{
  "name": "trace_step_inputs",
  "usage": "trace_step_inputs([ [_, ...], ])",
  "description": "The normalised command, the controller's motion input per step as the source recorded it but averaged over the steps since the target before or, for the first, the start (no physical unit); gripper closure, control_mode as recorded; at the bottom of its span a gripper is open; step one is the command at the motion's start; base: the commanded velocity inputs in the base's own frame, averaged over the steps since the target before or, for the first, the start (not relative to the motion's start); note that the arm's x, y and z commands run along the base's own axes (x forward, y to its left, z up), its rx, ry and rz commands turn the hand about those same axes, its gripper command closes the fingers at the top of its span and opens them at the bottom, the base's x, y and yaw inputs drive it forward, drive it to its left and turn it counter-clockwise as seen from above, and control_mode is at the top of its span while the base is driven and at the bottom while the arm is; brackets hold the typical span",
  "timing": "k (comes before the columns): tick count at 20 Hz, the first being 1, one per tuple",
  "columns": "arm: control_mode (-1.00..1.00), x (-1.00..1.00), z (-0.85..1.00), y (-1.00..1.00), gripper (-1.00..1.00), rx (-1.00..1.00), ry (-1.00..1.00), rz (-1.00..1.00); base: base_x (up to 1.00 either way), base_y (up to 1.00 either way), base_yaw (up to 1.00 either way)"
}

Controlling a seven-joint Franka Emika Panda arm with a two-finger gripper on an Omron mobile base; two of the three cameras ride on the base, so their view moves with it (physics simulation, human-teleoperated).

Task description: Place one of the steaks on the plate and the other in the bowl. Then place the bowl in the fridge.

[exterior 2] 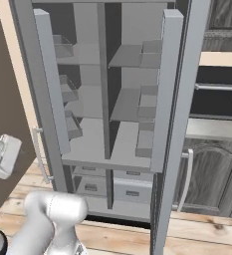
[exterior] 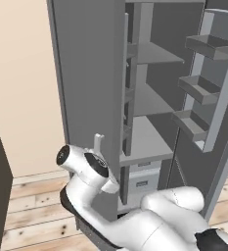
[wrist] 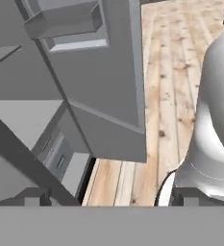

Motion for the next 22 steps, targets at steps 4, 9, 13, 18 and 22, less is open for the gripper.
trace_step_inputs([
  [4, -1.0, -0.27, 0.42, -1.0, -1.0, 0.73, -0.23, 0.0, 0.0, 0.0, 0.0],
  [9, -1.0, 0.06, 0.17, -1.0, -1.0, 0.84, -0.06, 0.0, 0.0, 0.0, 0.0],
  [13, -1.0, 0.4, 0.37, -1.0, -1.0, 0.79, 0.02, 0.0, 0.0, 0.0, 0.0],
  [18, -1.0, 0.55, 0.21, -0.89, -1.0, 0.65, 0.1, 0.03, 0.0, 0.0, 0.0],
  [22, -1.0, 0.79, -0.1, 0.11, -1.0, 0.05, 0.04, 0.09, 0.0, 0.0, 0.0],
])
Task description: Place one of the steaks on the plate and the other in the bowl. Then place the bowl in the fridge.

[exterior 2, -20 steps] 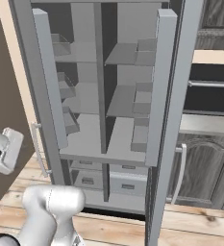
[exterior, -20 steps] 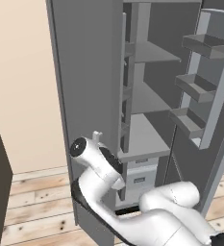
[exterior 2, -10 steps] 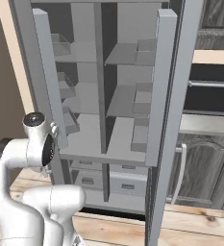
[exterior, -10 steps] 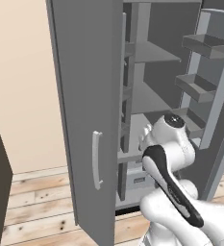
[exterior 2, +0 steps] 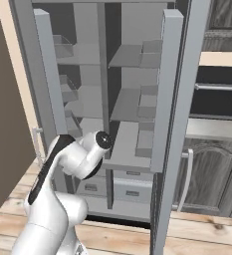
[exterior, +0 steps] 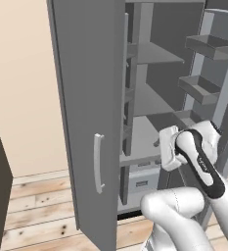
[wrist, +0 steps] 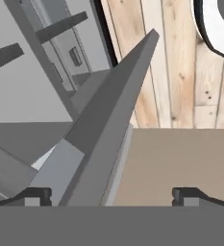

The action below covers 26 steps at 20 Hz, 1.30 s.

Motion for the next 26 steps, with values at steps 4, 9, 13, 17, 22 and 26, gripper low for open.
trace_step_inputs([
  [4, -1.0, 0.9, 0.0, 0.13, -1.0, 0.0, 0.06, 0.17, 0.0, 0.0, 0.0],
  [9, -1.0, 0.87, -0.1, 0.0, -1.0, 0.0, 0.12, 0.24, 0.0, 0.0, 0.0],
  [13, -1.0, 0.76, -0.34, 0.06, -1.0, 0.0, 0.1, 0.28, 0.0, 0.0, 0.0],
  [17, -1.0, 0.35, -0.63, 0.45, -1.0, 0.02, 0.16, 0.3, 0.0, 0.0, 0.0],
  [22, -1.0, 0.19, -0.55, 0.47, -1.0, 0.0, 0.04, 0.18, 0.0, 0.0, 0.0],
  [26, -1.0, -0.17, -0.37, 0.45, -1.0, 0.03, -0.04, 0.01, 0.0, 0.0, 0.0],
])
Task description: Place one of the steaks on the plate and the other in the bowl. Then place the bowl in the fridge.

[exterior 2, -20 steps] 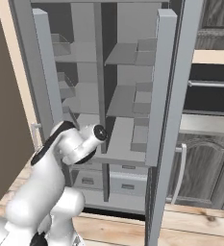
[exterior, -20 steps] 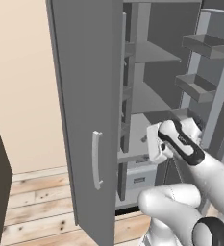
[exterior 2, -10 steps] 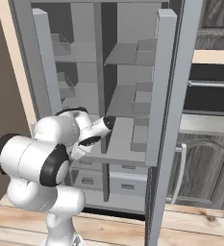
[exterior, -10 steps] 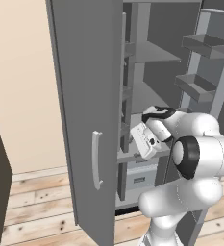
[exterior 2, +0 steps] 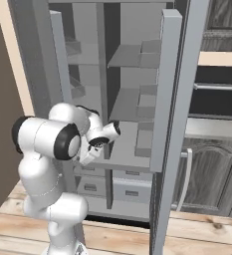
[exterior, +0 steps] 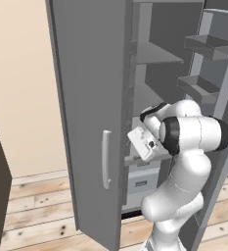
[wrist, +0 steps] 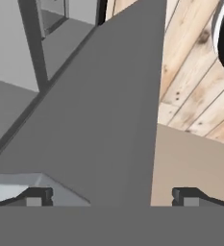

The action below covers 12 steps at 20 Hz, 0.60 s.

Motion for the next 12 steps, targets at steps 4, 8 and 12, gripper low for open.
trace_step_inputs([
  [4, -1.0, -0.76, -0.22, 1.0, -1.0, 0.0, -0.2, 0.0, 0.0, 0.0, 0.0],
  [8, -1.0, -0.77, -0.03, 1.0, -1.0, 0.0, -0.19, 0.0, 0.0, 0.0, 0.0],
  [12, -1.0, -0.95, -0.12, 1.0, -1.0, -0.01, -0.25, -0.01, 0.0, 0.0, 0.0],
])
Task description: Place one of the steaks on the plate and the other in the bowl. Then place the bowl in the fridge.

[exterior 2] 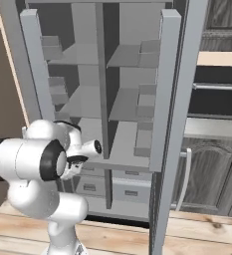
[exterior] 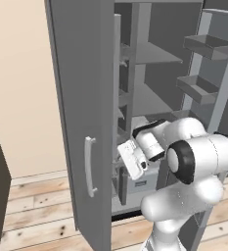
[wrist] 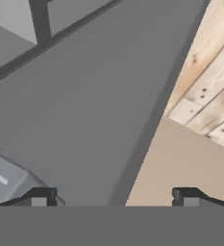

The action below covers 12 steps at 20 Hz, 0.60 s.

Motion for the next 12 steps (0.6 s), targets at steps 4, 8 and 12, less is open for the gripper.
trace_step_inputs([
  [4, -1.0, -0.86, -0.02, 1.0, -1.0, 0.0, -0.37, -0.17, 0.0, 0.0, 0.0],
  [8, -1.0, -0.4, 0.0, 1.0, -1.0, -0.03, -0.27, -0.18, 0.0, 0.0, 0.0],
  [12, -1.0, -0.17, 0.0, 1.0, -1.0, -0.06, -0.21, -0.16, 0.0, 0.0, 0.0],
])
